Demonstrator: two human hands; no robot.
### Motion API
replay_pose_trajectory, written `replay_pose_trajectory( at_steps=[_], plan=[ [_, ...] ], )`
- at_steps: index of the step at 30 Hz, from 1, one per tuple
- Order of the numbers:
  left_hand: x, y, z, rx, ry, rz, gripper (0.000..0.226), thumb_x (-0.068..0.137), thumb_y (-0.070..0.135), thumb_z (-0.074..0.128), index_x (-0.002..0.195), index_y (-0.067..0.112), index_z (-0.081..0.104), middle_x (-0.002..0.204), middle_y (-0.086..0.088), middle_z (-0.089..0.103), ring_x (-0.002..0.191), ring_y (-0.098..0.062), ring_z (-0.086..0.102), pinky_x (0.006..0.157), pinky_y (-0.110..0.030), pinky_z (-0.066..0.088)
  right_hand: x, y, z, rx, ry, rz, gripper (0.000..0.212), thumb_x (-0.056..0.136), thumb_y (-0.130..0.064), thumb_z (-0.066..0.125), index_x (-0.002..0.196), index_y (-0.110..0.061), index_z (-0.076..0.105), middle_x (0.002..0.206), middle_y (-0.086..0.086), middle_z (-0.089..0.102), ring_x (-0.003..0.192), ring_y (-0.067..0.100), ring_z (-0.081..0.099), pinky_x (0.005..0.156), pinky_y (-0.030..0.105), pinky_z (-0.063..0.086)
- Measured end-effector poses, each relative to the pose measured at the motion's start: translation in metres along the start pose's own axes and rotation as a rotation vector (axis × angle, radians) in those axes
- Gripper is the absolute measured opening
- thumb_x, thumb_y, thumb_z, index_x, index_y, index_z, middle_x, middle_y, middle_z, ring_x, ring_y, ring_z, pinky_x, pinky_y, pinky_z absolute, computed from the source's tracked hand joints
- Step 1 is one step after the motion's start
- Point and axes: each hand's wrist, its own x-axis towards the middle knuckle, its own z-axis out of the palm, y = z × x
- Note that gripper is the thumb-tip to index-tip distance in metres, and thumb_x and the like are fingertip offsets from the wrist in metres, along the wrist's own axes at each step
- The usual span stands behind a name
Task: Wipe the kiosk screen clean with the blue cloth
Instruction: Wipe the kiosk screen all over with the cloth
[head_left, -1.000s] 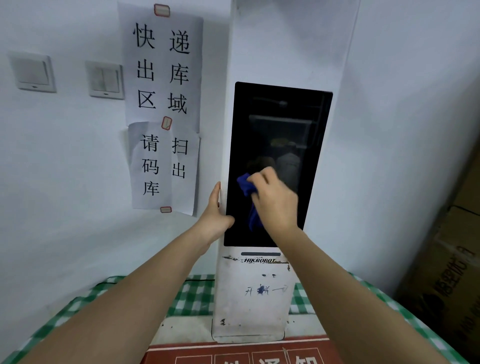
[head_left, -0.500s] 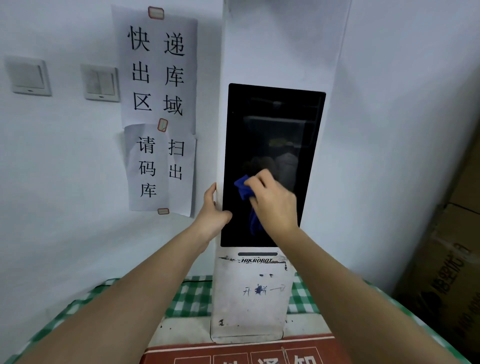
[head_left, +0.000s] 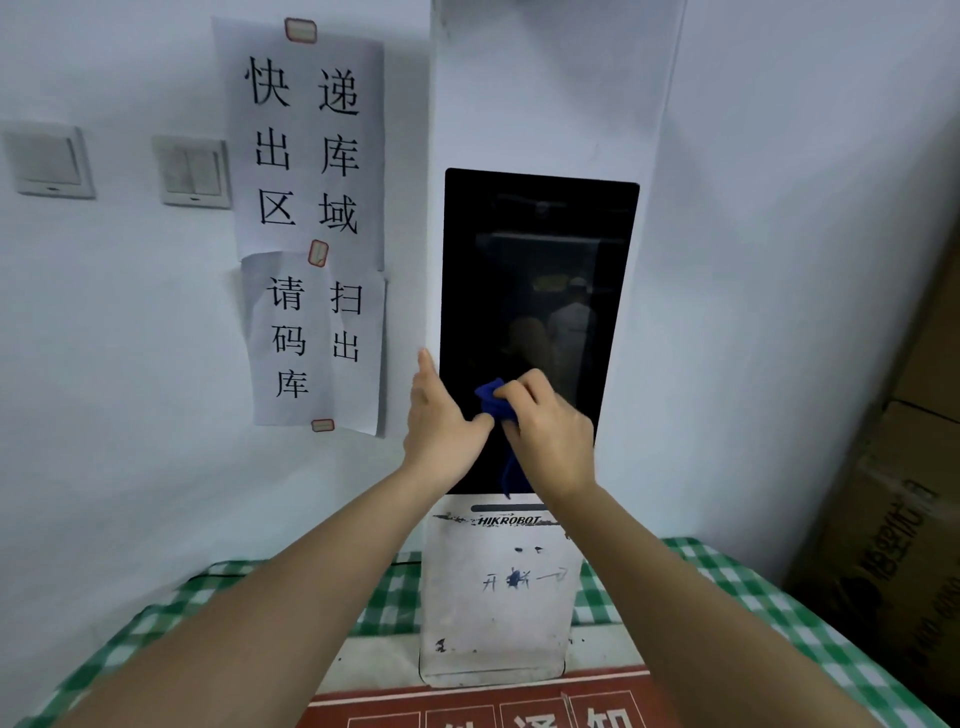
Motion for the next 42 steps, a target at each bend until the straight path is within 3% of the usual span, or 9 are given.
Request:
replay_pose_trajectory(
  at_steps=[4,10,16,19,25,31,35,37,42],
  plan=[
    [-0.001,0.006,0.011,0.001,0.008,-0.023,0.101,0.085,0.019,0.062,0.151,0.020,-0.015,0.161,-0.006,-0.005,0.148,-0.023,0.002,0.117,-0.038,0.016,0.020,0.005,-0.014,0.044,0.097,0.074,0.022,0.071,0.000,0.068,0.090,-0.011,0.063,0.088,0.004,0.058,0.054,0.020,0.052,0.040,0.023,0.030],
    [-0.002,0.006,0.015,-0.025,0.011,-0.053,0.100,0.086,0.022,0.061,0.151,0.019,-0.015,0.161,-0.005,-0.011,0.149,-0.021,-0.006,0.118,-0.035,0.009,0.007,0.011,0.003,-0.048,0.036,0.019,0.029,0.062,0.003,0.075,0.085,-0.010,0.063,0.081,0.004,0.058,0.051,0.019,0.051,0.036,0.021,0.025],
    [-0.002,0.001,0.011,-0.080,-0.035,-0.056,0.102,0.084,0.014,0.062,0.151,0.023,-0.014,0.161,0.000,-0.010,0.149,-0.020,0.000,0.118,-0.036,0.013,-0.003,0.017,0.001,-0.085,-0.022,-0.052,0.027,0.059,0.001,0.077,0.079,-0.011,0.063,0.076,0.004,0.057,0.049,0.019,0.052,0.035,0.019,0.023],
    [-0.005,-0.002,0.004,-0.094,-0.065,-0.051,0.102,0.083,0.006,0.060,0.151,0.026,-0.012,0.161,0.005,-0.006,0.148,-0.017,0.005,0.117,-0.033,0.017,0.012,0.015,-0.013,-0.004,0.055,-0.003,0.022,0.066,-0.001,0.073,0.083,-0.012,0.064,0.082,0.003,0.058,0.052,0.019,0.053,0.039,0.022,0.025],
    [-0.007,-0.002,0.003,-0.125,-0.016,-0.045,0.099,0.082,-0.001,0.057,0.152,0.028,-0.006,0.160,0.007,0.003,0.145,-0.017,0.016,0.098,-0.021,0.027,0.028,0.005,-0.008,0.007,0.055,0.045,0.026,0.068,0.000,0.073,0.090,-0.011,0.063,0.088,0.005,0.058,0.060,0.021,0.056,0.038,0.024,0.031],
    [-0.007,-0.002,0.007,-0.123,0.010,-0.046,0.099,0.082,0.000,0.059,0.152,0.027,-0.005,0.160,0.004,0.004,0.146,-0.017,0.015,0.110,-0.028,0.025,0.000,0.007,0.005,-0.081,-0.071,-0.173,0.034,0.054,0.001,0.079,0.082,-0.010,0.064,0.078,0.005,0.057,0.055,0.020,0.055,0.036,0.020,0.022],
    [-0.008,-0.001,0.006,-0.119,-0.003,-0.047,0.101,0.080,-0.001,0.060,0.152,0.027,-0.007,0.160,0.004,0.002,0.146,-0.017,0.013,0.110,-0.028,0.026,0.021,0.013,-0.012,0.008,0.054,-0.024,0.022,0.067,-0.003,0.071,0.086,-0.012,0.064,0.086,0.004,0.059,0.062,0.020,0.058,0.036,0.026,0.036],
    [-0.006,0.000,0.006,-0.132,-0.005,-0.056,0.102,0.080,-0.002,0.059,0.152,0.028,-0.007,0.160,0.004,0.002,0.146,-0.018,0.014,0.109,-0.029,0.028,0.031,0.013,-0.016,0.045,0.096,0.031,0.022,0.072,-0.001,0.069,0.091,-0.011,0.064,0.089,0.005,0.059,0.063,0.019,0.056,0.038,0.026,0.035],
    [-0.007,0.001,0.007,-0.159,-0.001,-0.045,0.101,0.080,-0.003,0.058,0.152,0.026,-0.006,0.160,0.003,0.003,0.146,-0.017,0.013,0.113,-0.030,0.025,0.012,0.020,-0.001,-0.070,-0.019,-0.119,0.029,0.061,0.002,0.074,0.085,-0.009,0.063,0.083,0.005,0.058,0.062,0.022,0.056,0.034,0.021,0.029]
  ],
)
